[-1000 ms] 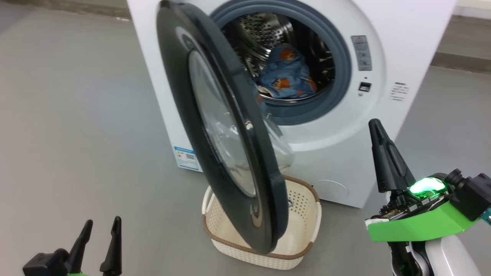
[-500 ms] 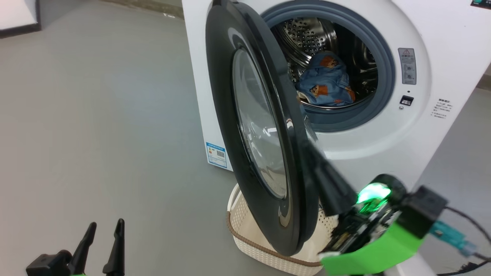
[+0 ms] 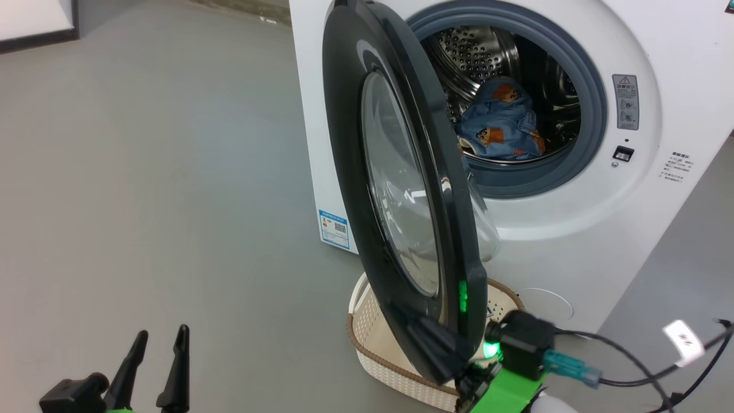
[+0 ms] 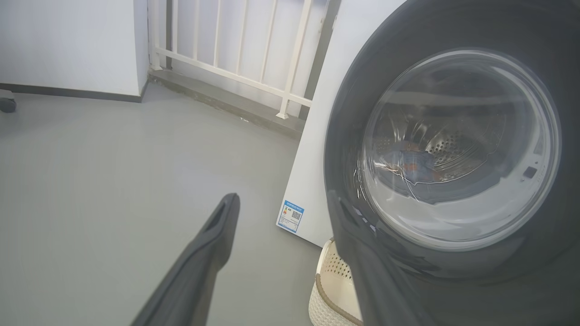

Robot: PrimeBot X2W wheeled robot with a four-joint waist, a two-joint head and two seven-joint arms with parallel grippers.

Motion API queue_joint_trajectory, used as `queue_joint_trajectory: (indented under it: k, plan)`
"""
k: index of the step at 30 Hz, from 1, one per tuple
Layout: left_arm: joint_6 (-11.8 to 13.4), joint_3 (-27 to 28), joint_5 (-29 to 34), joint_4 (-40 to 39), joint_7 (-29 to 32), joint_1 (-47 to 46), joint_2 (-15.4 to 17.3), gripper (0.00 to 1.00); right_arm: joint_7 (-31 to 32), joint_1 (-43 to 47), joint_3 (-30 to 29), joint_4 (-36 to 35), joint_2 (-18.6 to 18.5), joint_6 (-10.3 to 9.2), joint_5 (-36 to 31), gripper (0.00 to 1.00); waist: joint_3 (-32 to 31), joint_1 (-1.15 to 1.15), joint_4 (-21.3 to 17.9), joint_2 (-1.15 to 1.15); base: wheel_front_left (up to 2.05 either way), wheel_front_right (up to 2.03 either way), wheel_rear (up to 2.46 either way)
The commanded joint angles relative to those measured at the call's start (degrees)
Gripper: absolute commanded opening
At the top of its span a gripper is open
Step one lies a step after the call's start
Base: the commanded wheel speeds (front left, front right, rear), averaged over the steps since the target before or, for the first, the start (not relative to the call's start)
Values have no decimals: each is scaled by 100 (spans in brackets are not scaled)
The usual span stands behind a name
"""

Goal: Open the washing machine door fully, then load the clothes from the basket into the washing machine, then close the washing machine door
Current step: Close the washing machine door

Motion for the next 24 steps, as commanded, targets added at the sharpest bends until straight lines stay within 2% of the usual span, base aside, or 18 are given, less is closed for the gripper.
queue_joint_trajectory:
  k: [1, 7, 10, 18, 24]
  plan:
    - [-15, 191, -24, -156, -38, -254, 85, 100, -28, -193, 210, 115, -17, 48, 105, 0, 11, 0, 15, 0, 0, 0, 0]
    - [-15, 202, -46, -166, -38, -284, 85, 100, -28, -389, 542, 731, -75, 48, 304, 0, 51, 0, 46, 0, 0, 0, 0]
    - [-15, 191, -42, -171, -38, -296, 85, 100, -28, -501, 666, 1150, -154, 48, 167, 0, 65, 0, 58, 0, 0, 0, 0]
    - [-15, 193, -59, -157, -38, -292, 84, 100, -28, -564, 496, 1576, -209, 48, 155, 0, 152, 0, -6, 0, 0, 0, 0]
    - [-15, 168, -72, -148, -38, -306, 83, 100, -28, -522, 87, 1730, -406, 48, 110, 0, 246, 0, -115, 0, 0, 0, 0]
